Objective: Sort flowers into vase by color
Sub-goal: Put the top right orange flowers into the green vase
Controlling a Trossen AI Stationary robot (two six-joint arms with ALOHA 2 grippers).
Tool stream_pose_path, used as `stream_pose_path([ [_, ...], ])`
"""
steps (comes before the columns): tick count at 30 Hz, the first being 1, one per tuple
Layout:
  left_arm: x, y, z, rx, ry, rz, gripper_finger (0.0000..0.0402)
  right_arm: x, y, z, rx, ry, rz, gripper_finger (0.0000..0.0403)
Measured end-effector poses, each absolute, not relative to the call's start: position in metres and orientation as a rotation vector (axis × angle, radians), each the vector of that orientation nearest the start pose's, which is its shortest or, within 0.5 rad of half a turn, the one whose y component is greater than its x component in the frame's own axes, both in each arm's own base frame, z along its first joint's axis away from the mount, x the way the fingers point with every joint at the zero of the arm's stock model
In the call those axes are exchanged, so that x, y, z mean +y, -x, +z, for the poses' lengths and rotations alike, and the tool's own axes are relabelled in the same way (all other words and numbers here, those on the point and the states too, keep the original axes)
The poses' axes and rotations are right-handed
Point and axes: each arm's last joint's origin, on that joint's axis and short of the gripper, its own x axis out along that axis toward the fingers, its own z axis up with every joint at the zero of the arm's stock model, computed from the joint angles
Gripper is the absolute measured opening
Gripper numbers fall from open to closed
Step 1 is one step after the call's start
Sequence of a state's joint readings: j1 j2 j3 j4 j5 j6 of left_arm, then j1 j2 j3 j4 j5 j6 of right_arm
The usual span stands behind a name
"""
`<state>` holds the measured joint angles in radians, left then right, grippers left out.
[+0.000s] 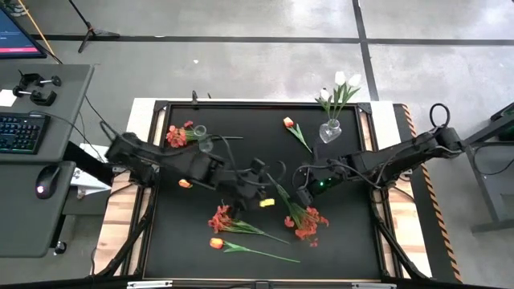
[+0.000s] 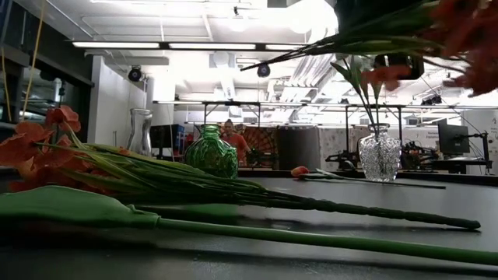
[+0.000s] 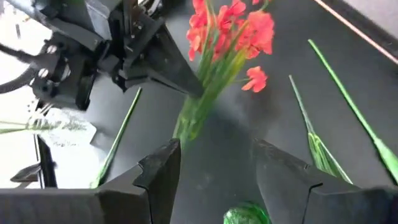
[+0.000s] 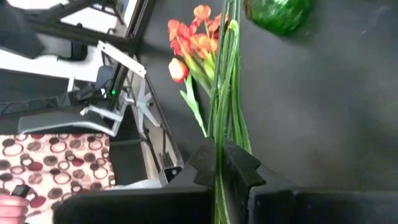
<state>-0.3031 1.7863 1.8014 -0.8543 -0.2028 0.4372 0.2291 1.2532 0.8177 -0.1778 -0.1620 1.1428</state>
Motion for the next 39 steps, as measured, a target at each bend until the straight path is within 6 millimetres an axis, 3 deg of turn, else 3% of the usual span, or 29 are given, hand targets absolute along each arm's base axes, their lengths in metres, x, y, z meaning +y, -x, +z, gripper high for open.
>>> stream_pose_path([
  [4, -0.112, -0.388, 0.340, 0.823, -0.647, -0.264, 0.0185, 0.076, -0.259, 0.252, 0.736, -1.067, 0.045, 0.0000],
  [12, -0.108, -0.405, 0.313, 0.894, -0.684, -0.271, 0.0185, 0.085, -0.260, 0.256, 0.674, -1.078, 0.061, 0.0000],
  [27, -0.094, -0.417, 0.305, 0.867, -0.663, -0.277, 0.0185, 0.085, -0.260, 0.257, 0.661, -1.075, 0.071, 0.0000],
  [39, -0.099, -0.419, 0.291, 0.925, -0.709, -0.335, 0.0185, 0.085, -0.261, 0.258, 0.649, -1.060, 0.084, 0.0000],
])
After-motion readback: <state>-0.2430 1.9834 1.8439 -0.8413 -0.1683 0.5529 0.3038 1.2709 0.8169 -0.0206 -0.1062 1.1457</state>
